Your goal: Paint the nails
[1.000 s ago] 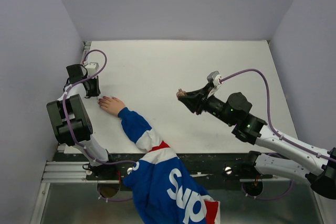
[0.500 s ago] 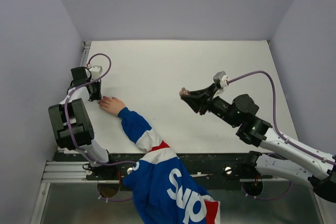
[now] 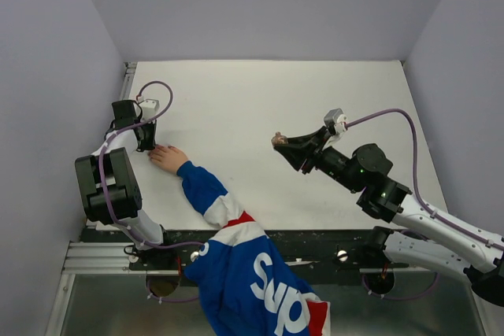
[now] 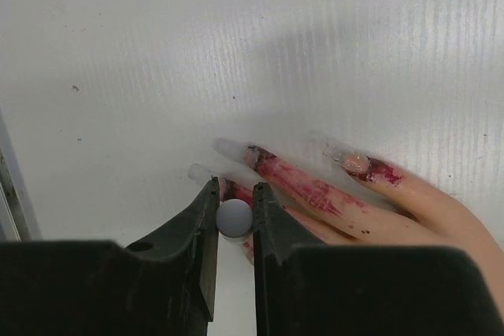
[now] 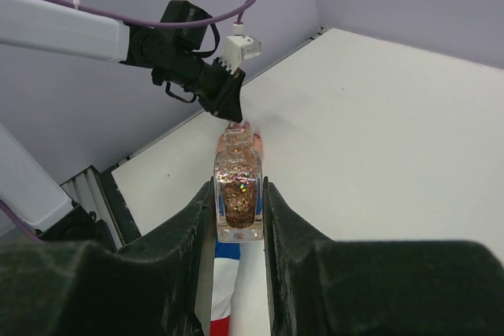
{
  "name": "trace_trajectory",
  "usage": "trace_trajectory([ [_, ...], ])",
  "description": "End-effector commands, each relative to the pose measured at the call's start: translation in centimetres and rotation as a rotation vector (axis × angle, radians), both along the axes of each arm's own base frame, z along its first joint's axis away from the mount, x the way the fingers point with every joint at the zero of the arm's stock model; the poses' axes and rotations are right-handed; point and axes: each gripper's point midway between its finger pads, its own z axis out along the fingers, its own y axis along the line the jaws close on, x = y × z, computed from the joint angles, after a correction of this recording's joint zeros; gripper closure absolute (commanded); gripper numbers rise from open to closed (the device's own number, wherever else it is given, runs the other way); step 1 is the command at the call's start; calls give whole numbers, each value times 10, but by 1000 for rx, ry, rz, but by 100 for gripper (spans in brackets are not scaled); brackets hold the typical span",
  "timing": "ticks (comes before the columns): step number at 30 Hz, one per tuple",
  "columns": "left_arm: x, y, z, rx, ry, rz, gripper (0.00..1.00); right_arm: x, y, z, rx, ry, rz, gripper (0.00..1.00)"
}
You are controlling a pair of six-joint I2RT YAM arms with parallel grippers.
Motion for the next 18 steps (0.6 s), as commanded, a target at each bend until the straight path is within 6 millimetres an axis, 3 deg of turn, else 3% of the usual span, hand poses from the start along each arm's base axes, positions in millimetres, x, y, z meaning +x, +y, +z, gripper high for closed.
trace_trajectory([
  [1, -1, -2, 7, 39, -15, -24, 100, 0, -4, -2, 3, 3, -15, 99],
  [8, -1, 1, 7, 52, -16, -8, 100, 3, -8, -4, 7, 10, -42, 99],
  [18, 1, 29, 15, 126, -49, 107, 100, 3, -12, -5, 7, 16, -58, 99],
])
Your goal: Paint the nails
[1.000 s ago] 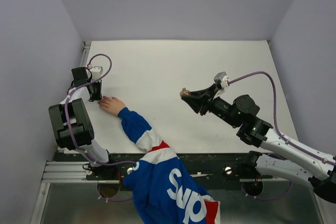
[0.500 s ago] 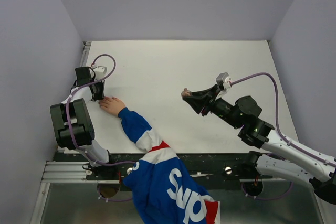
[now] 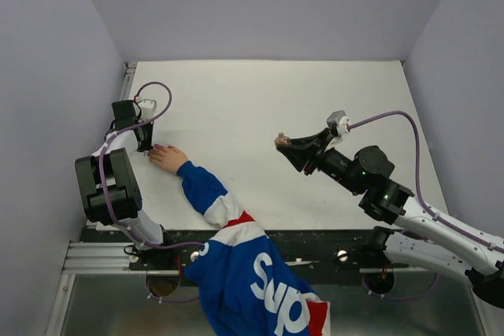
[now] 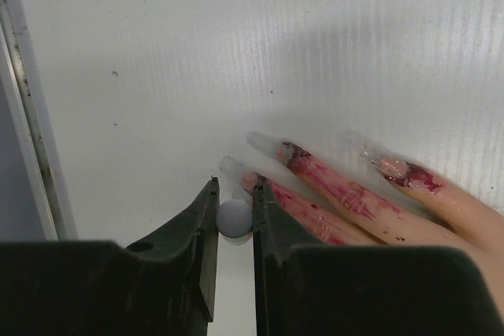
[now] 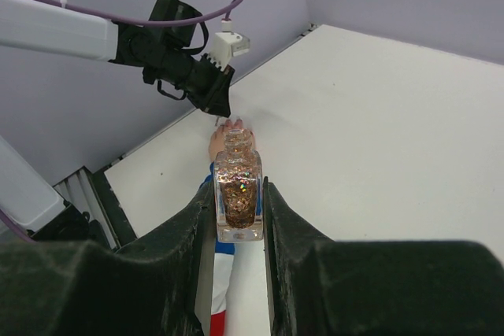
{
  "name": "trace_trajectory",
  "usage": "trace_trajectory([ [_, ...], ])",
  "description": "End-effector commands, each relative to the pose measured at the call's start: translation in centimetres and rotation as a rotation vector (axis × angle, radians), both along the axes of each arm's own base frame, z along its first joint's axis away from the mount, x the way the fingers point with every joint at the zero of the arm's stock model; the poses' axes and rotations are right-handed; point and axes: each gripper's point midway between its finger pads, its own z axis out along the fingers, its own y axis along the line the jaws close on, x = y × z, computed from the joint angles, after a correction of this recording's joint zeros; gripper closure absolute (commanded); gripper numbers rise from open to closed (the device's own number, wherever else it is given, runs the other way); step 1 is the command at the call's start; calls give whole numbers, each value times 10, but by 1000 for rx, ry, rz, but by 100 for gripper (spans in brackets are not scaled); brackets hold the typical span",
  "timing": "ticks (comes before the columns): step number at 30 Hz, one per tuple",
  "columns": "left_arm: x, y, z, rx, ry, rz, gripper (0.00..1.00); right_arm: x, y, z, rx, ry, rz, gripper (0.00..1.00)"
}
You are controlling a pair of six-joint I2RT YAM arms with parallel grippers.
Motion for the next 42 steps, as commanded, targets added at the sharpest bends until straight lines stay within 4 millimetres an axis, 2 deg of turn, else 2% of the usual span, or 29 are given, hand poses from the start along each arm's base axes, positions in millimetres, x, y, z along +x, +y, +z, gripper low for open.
trace_trajectory([
  [1, 2, 22, 18, 70, -64, 75, 100, 2, -5, 0, 11, 5, -26, 99],
  [13, 13, 24, 14, 49, -69, 57, 100, 5, 0, -3, 0, 17, -25, 99],
  [19, 14, 18, 5, 22, -33, 29, 100, 6, 2, -5, -2, 24, -24, 99],
  [33, 16, 20, -5, 30, 17, -12, 100, 7, 0, -6, -14, 19, -35, 99],
  [42, 16, 18, 0, 39, -10, -34, 100, 8, 1, -6, -17, 17, -35, 99],
])
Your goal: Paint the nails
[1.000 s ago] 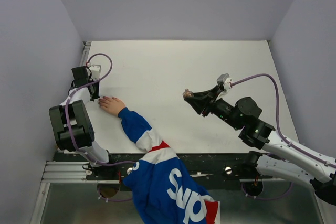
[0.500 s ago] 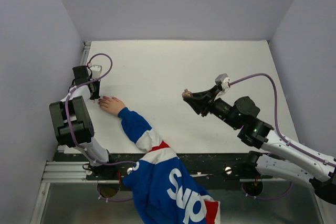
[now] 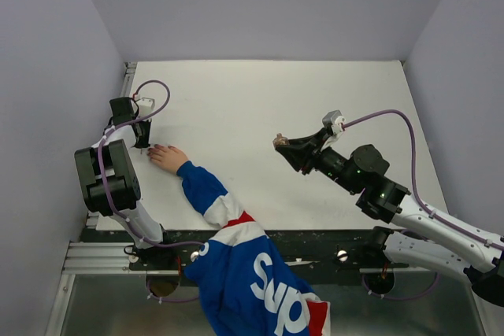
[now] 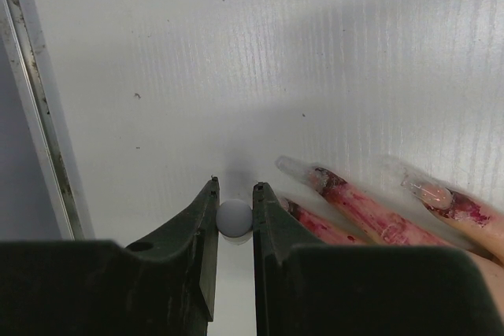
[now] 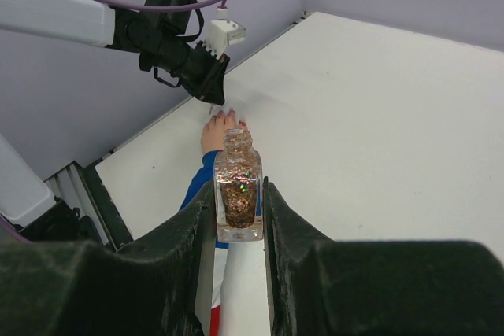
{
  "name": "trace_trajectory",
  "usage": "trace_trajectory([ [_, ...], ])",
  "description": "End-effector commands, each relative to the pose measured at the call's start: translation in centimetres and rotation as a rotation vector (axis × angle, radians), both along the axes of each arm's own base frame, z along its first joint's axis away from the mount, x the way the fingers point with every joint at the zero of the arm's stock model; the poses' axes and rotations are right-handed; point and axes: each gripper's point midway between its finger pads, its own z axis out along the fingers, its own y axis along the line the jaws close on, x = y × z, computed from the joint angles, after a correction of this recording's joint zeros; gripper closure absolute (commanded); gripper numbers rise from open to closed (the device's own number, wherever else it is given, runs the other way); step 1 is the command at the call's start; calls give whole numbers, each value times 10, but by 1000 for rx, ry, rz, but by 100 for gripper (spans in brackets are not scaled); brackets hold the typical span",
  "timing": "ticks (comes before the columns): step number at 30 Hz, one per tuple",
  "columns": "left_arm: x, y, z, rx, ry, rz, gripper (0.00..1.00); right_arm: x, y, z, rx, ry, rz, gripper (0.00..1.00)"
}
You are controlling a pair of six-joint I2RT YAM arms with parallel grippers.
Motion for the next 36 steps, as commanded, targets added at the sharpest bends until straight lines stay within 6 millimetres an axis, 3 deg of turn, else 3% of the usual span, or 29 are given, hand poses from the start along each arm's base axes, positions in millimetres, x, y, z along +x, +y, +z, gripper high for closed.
trace_trajectory([
  [1, 4, -2, 11, -2, -44, -40, 100, 3, -1, 3, 2, -4, -18, 99],
  [19, -6, -19, 21, -59, -48, -73, 100, -1, -9, 6, 11, -19, -27, 99],
  [31, -10, -31, 16, -108, 7, -90, 100, -4, -17, 8, 31, -25, -40, 99],
  [36, -7, -27, 17, -70, 0, -82, 100, -6, -18, 10, 36, -25, -40, 99],
])
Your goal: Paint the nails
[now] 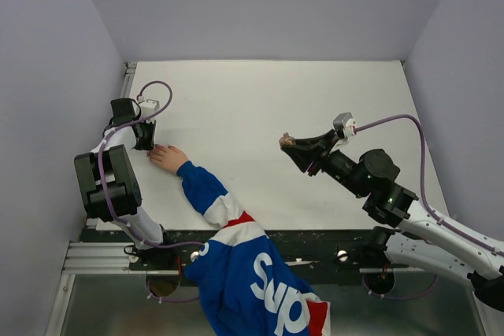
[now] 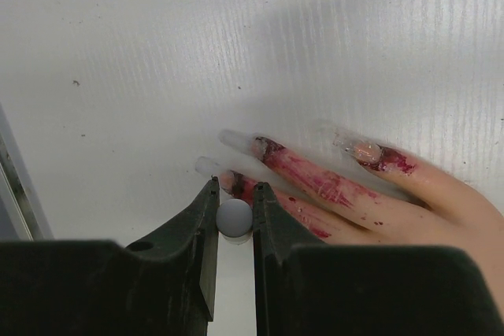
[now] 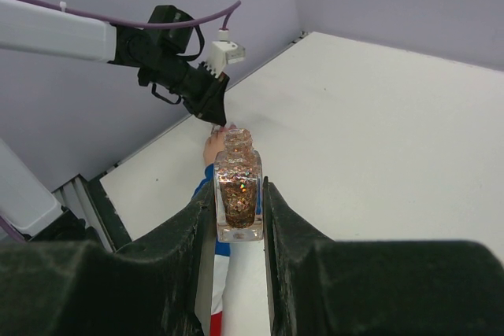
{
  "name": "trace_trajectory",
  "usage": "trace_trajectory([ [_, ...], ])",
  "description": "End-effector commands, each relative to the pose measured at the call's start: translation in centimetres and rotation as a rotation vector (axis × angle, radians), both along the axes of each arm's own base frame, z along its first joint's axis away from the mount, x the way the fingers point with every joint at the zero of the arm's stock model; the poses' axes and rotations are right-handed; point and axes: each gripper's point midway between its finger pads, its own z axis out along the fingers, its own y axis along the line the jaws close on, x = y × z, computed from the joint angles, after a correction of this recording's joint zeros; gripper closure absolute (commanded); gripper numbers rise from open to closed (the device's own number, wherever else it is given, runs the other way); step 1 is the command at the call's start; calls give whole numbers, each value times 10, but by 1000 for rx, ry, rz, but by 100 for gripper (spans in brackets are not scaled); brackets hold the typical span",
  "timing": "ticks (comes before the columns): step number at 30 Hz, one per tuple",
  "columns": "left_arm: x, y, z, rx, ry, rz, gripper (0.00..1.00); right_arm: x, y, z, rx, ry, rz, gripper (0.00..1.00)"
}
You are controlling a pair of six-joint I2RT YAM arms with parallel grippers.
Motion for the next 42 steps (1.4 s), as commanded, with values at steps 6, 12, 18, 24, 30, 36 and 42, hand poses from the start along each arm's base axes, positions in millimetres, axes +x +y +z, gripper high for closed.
trace_trajectory([
  [6, 14, 4, 13, 29, -38, 0, 100, 1, -6, -5, -6, 11, -28, 99],
  [12, 17, 8, 13, 42, -35, 5, 100, 1, -6, -4, -4, 12, -27, 99],
  [18, 19, 11, 14, 50, -26, 12, 100, 1, -5, -4, -4, 13, -23, 99],
  [24, 17, 8, 14, 28, -27, 30, 100, 2, -4, -4, -2, 11, -23, 99],
  [30, 16, 5, 34, 4, -85, 78, 100, 1, -5, 0, 8, 4, -23, 99],
  [36, 17, -2, 70, -89, -170, 225, 100, 0, -6, 0, 10, 4, -22, 99],
  [42, 13, -28, 92, -370, -237, 457, 100, -2, -8, 0, 12, 0, -17, 99],
])
